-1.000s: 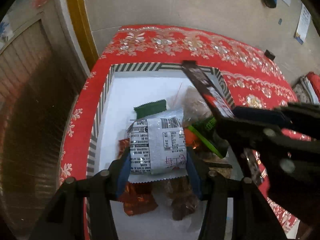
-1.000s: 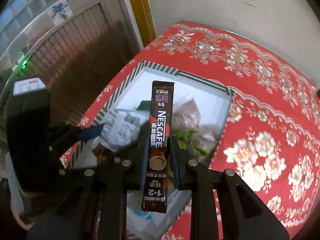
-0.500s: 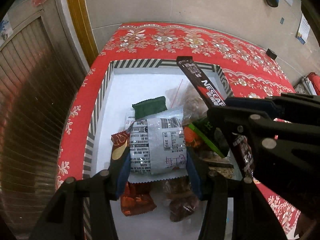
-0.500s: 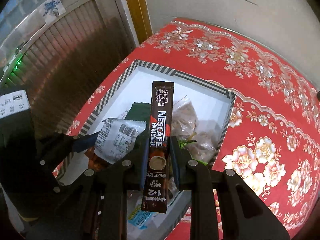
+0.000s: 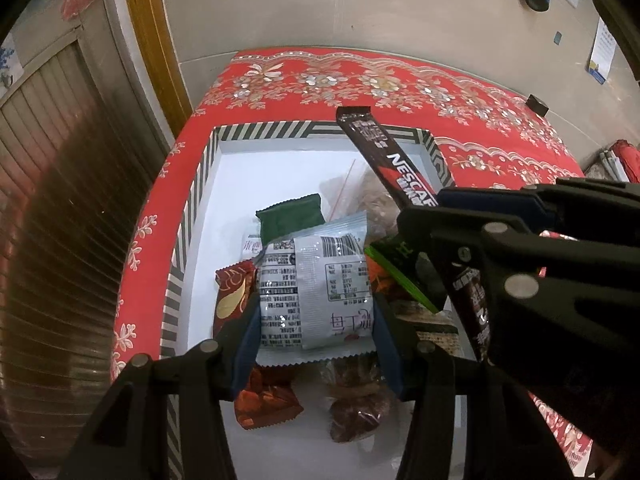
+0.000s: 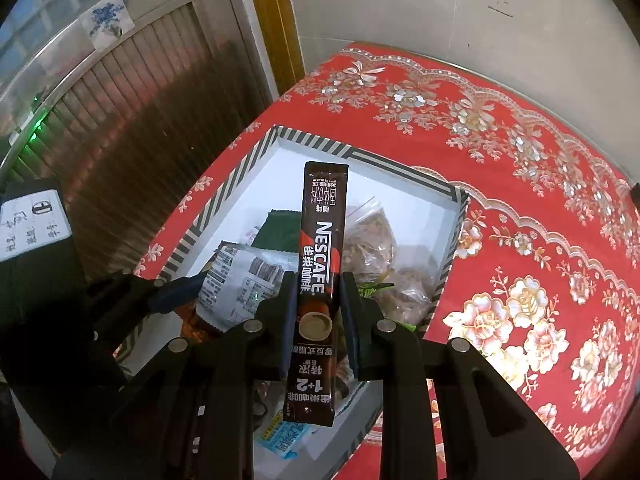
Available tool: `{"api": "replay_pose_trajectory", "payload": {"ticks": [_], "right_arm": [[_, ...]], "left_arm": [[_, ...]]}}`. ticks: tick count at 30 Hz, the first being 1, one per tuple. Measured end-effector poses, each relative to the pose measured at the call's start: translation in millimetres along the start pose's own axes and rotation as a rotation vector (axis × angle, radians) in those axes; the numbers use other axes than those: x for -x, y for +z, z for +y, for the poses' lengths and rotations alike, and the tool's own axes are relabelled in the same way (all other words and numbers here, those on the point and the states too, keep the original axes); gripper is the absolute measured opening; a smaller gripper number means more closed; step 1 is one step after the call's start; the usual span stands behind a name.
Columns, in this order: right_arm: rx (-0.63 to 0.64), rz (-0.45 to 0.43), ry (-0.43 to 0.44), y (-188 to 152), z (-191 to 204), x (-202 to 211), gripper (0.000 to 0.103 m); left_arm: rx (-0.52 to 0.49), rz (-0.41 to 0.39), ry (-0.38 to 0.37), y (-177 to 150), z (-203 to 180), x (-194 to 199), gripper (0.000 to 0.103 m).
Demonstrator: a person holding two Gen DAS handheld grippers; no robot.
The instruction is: Organize snacks
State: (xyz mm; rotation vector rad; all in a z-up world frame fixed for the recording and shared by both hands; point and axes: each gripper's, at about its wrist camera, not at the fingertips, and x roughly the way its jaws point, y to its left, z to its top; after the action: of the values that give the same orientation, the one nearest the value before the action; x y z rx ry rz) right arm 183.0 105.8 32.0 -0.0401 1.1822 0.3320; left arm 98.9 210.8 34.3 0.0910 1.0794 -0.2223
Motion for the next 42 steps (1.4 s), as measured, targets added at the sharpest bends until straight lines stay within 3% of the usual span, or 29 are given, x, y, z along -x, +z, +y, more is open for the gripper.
{"api": "replay_pose_trajectory", "payload": {"ticks": [12, 14, 16, 21, 29, 36, 39, 42], "right_arm": [[-0.022, -0.001, -0.009, -2.8, -0.6, 3.1, 0.024], [-0.031, -0.006, -0.008, -4.1, -2.4, 5.0, 0.024], [-0.055, -0.015, -0.010, -6.2, -6.9, 8.9, 0.024], [-0.108, -0.053, -0.025, -15.0, -21.6, 27.6, 0.024], [-0.164, -0.094, -0.031, -59.4, -54.6, 59.5, 0.024], [-0.055, -0.096, -0.018, -100.3, -54.0, 79.9, 0.024], [0.031, -0.126, -0.012, -111.6, -46.8, 95.0, 0.024], [0.075, -0.149, 0.013, -118.0, -47.6, 107.1, 0.024]], "left_arm": [[0.004, 0.006, -0.019, -1.5, -1.1, 4.1, 0.060], [0.002, 0.004, -0.020, -2.1, -2.4, 5.6, 0.068], [0.005, 0.000, -0.015, -2.9, -3.6, 7.2, 0.087], [0.017, 0.008, 0.011, -5.8, -7.0, 8.3, 0.103], [0.075, 0.039, 0.068, -15.3, -9.1, 9.5, 0.103], [0.099, -0.074, 0.080, -21.7, -28.1, 42.0, 0.103], [0.102, -0.158, 0.174, -27.2, -40.5, 64.2, 0.103], [0.156, -0.150, 0.203, -27.8, -42.5, 68.6, 0.103]]}}
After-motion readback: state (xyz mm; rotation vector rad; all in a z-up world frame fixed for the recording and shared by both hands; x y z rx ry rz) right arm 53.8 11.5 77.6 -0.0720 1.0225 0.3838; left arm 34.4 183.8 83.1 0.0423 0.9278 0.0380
